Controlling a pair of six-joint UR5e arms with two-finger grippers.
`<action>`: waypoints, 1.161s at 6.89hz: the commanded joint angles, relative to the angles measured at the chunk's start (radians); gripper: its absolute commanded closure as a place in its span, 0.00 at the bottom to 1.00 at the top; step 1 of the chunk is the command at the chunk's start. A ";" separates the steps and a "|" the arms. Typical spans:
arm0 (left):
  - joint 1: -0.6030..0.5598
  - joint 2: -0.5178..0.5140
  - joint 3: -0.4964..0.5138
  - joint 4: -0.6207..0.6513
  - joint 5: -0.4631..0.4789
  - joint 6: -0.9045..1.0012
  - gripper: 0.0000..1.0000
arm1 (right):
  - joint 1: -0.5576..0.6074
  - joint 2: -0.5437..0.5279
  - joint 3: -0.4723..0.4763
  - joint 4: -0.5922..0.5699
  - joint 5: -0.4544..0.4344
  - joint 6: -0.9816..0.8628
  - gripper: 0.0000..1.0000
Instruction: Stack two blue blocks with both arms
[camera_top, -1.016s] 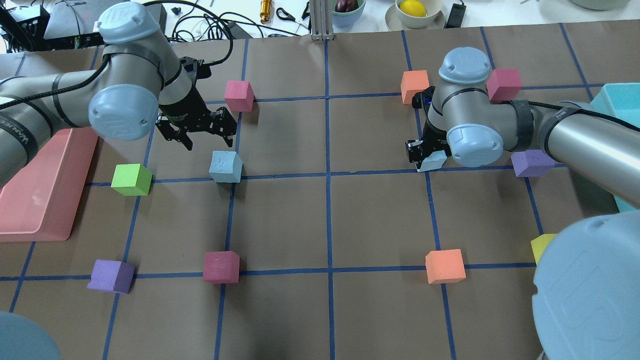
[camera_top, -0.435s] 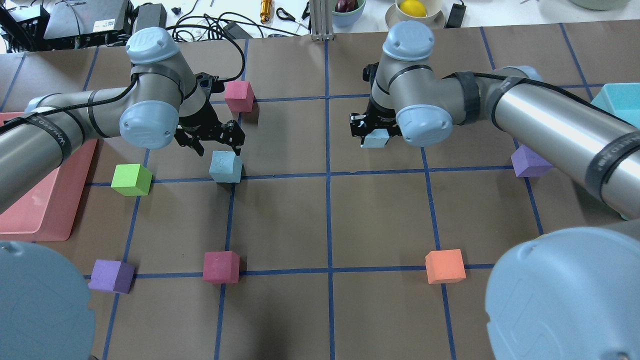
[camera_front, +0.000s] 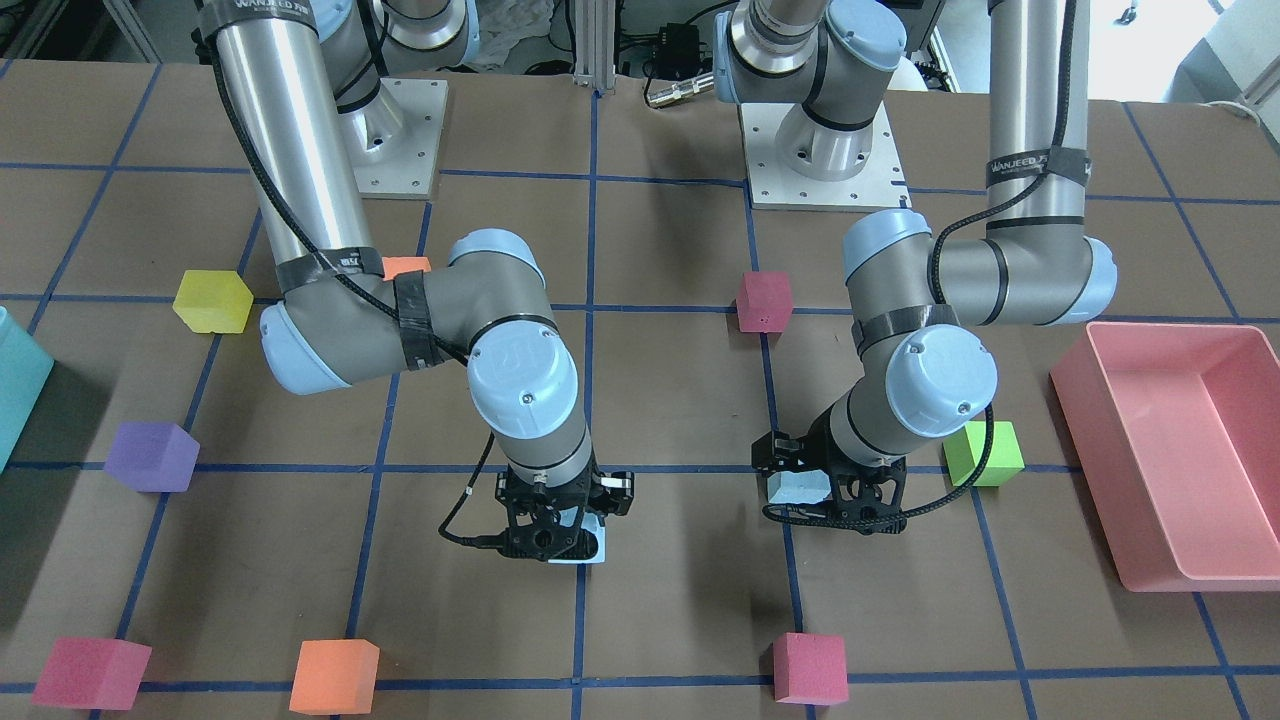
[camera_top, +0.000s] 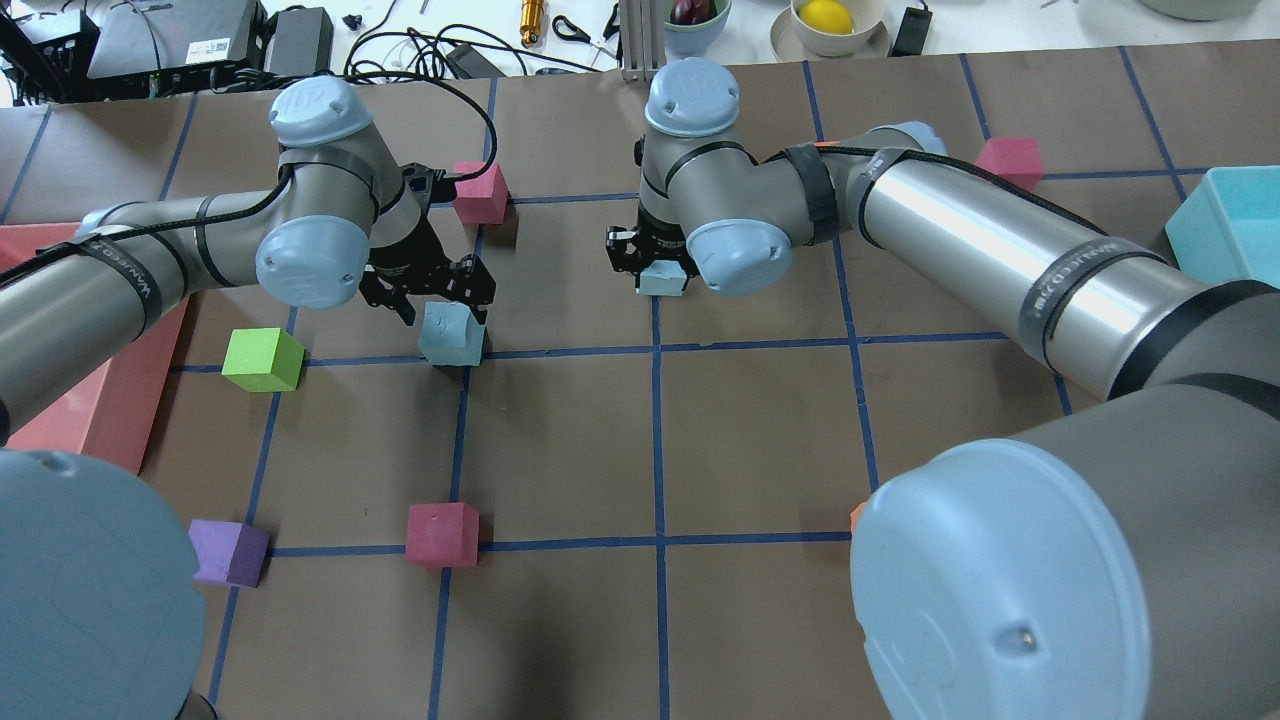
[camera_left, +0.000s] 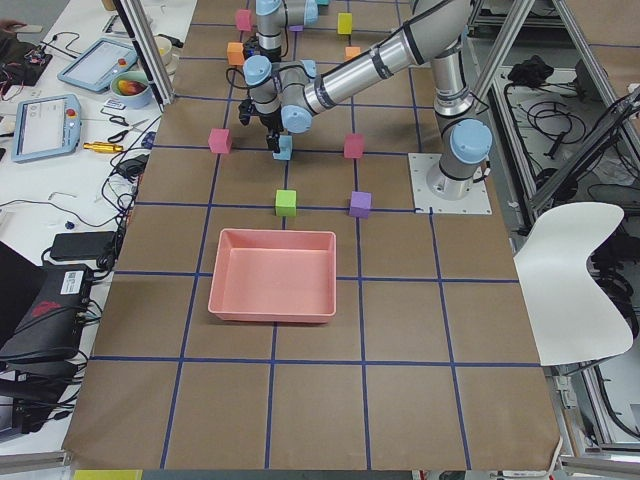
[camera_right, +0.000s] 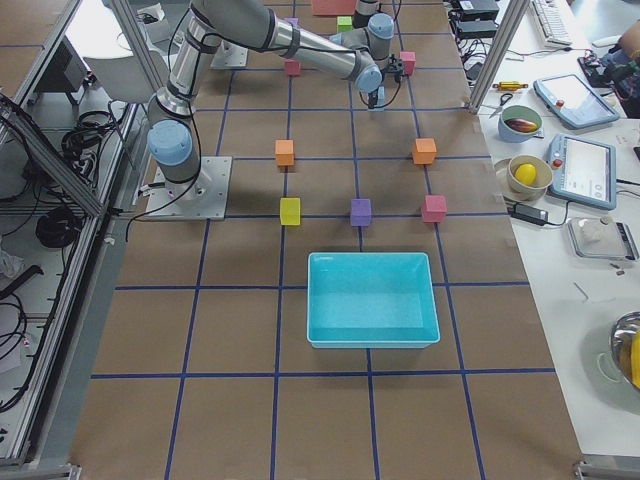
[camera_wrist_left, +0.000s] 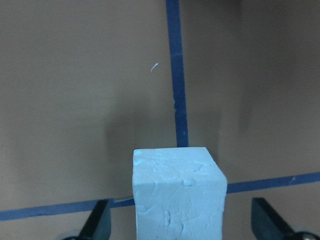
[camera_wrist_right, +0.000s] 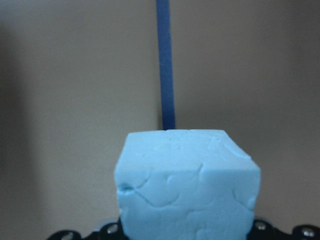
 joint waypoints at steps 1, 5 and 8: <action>-0.001 -0.009 -0.011 0.003 -0.003 -0.005 0.04 | 0.012 0.068 -0.070 0.004 -0.013 0.002 0.67; -0.001 -0.002 -0.018 0.015 0.000 -0.005 0.67 | 0.006 0.060 -0.133 0.015 -0.079 -0.025 0.00; -0.029 0.004 0.123 -0.045 -0.014 -0.026 0.67 | -0.022 -0.160 -0.187 0.346 -0.081 -0.035 0.00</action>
